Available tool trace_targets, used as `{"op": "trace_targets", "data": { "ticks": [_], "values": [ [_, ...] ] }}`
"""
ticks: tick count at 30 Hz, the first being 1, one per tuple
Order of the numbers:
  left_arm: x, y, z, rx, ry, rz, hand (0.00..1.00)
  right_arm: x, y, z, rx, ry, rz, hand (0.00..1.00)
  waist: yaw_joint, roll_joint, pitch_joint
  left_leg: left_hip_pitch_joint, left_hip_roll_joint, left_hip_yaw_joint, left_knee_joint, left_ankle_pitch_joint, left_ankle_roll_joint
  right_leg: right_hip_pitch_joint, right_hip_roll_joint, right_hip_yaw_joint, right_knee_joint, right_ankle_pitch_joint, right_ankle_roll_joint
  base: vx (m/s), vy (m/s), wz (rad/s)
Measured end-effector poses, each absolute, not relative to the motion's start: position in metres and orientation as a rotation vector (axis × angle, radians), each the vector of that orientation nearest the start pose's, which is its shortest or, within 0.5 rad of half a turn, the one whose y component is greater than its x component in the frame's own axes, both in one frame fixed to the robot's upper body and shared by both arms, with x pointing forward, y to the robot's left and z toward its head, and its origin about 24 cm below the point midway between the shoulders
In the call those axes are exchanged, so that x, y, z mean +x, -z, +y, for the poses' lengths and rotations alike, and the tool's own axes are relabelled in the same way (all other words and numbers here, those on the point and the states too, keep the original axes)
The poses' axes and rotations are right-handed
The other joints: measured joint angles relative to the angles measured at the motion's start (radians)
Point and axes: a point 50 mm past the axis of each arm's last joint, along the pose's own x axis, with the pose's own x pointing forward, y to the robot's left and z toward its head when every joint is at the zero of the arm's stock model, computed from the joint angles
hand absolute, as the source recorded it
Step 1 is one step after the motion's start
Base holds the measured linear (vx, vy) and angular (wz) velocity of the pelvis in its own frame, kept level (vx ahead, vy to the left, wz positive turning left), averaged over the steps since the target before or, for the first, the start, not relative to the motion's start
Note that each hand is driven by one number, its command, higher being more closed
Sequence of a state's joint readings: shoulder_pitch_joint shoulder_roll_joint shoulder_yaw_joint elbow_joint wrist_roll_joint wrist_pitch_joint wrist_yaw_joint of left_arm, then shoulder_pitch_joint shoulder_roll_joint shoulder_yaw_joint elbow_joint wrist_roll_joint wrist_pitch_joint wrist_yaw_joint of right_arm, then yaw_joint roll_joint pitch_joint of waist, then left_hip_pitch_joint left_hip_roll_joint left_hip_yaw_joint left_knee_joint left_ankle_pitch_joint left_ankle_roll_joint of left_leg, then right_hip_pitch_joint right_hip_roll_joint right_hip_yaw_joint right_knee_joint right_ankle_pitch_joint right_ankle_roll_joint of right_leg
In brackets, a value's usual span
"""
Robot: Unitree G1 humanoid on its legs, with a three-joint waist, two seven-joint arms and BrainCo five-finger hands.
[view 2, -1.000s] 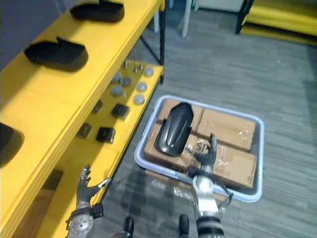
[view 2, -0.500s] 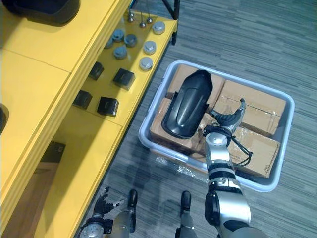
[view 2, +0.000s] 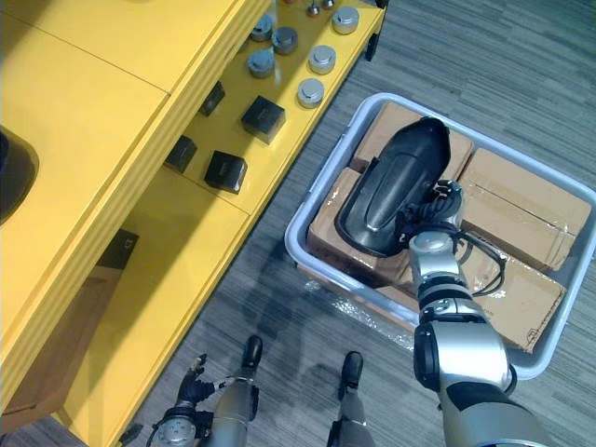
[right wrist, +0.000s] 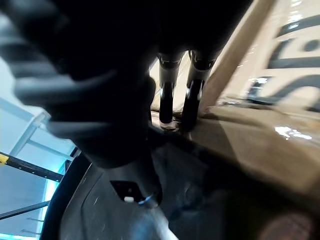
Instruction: Walk over and take plastic housings, then place them on the shelf
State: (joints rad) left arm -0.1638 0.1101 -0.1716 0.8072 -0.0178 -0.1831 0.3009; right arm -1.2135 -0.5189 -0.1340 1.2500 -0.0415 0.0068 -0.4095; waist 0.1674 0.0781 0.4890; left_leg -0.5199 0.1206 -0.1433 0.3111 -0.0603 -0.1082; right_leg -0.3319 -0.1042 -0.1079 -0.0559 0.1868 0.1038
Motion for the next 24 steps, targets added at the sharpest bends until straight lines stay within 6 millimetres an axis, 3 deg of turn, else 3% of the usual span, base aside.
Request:
{"op": "trace_targets", "data": {
  "ticks": [8, 13, 16, 19, 21, 24],
  "values": [
    [0.24, 0.077, 0.161, 0.237, -0.14, 0.462, 0.0, 0.401, -0.2, -0.294, -0.274, 0.663, 0.123, 1.0, 0.019, 0.002, 0.001, 0.046, 0.001, -0.011, -0.032, 0.018, -0.003, 0.039, 0.002, -0.022, 0.0, -0.005, -0.007, 0.02, -0.014, 0.06],
    [0.247, 0.059, 0.156, 0.204, -0.136, 0.37, 0.0, 0.399, -0.201, -0.298, -0.343, 0.675, 0.146, 1.0, 0.006, 0.002, 0.001, 0.078, 0.001, -0.01, -0.072, 0.041, -0.006, 0.055, 0.0, -0.033, 0.0, -0.011, -0.014, 0.01, -0.009, 0.02],
    [0.255, 0.035, 0.149, 0.141, -0.132, 0.254, 0.0, 0.401, -0.219, -0.294, -0.454, 0.676, 0.065, 1.0, -0.021, 0.002, 0.001, 0.101, 0.003, -0.007, -0.092, 0.053, -0.01, 0.069, 0.0, -0.032, -0.001, -0.011, -0.014, 0.01, -0.004, -0.01],
    [0.27, -0.006, 0.144, 0.082, -0.133, 0.072, 0.0, 0.403, -0.253, -0.277, -0.631, 0.665, -0.129, 1.0, -0.045, 0.001, 0.0, 0.147, 0.008, 0.016, -0.109, 0.054, -0.01, 0.093, 0.0, -0.012, -0.002, -0.011, -0.014, 0.03, 0.002, -0.16],
    [0.279, -0.024, 0.141, 0.052, -0.129, 0.001, 0.0, 0.402, -0.264, -0.272, -0.678, 0.663, -0.196, 1.0, -0.054, 0.001, 0.0, 0.156, 0.009, 0.022, -0.115, 0.055, -0.01, 0.097, 0.0, -0.008, -0.002, -0.011, -0.014, 0.01, 0.003, -0.1],
    [0.308, -0.069, 0.134, -0.02, -0.094, -0.149, 0.0, 0.399, -0.279, -0.257, -0.786, 0.65, -0.314, 1.0, -0.076, -0.005, -0.006, 0.178, 0.017, 0.027, -0.143, 0.069, -0.014, 0.105, 0.006, -0.007, -0.004, -0.011, -0.014, 0.01, -0.005, -0.02]
  ]
}}
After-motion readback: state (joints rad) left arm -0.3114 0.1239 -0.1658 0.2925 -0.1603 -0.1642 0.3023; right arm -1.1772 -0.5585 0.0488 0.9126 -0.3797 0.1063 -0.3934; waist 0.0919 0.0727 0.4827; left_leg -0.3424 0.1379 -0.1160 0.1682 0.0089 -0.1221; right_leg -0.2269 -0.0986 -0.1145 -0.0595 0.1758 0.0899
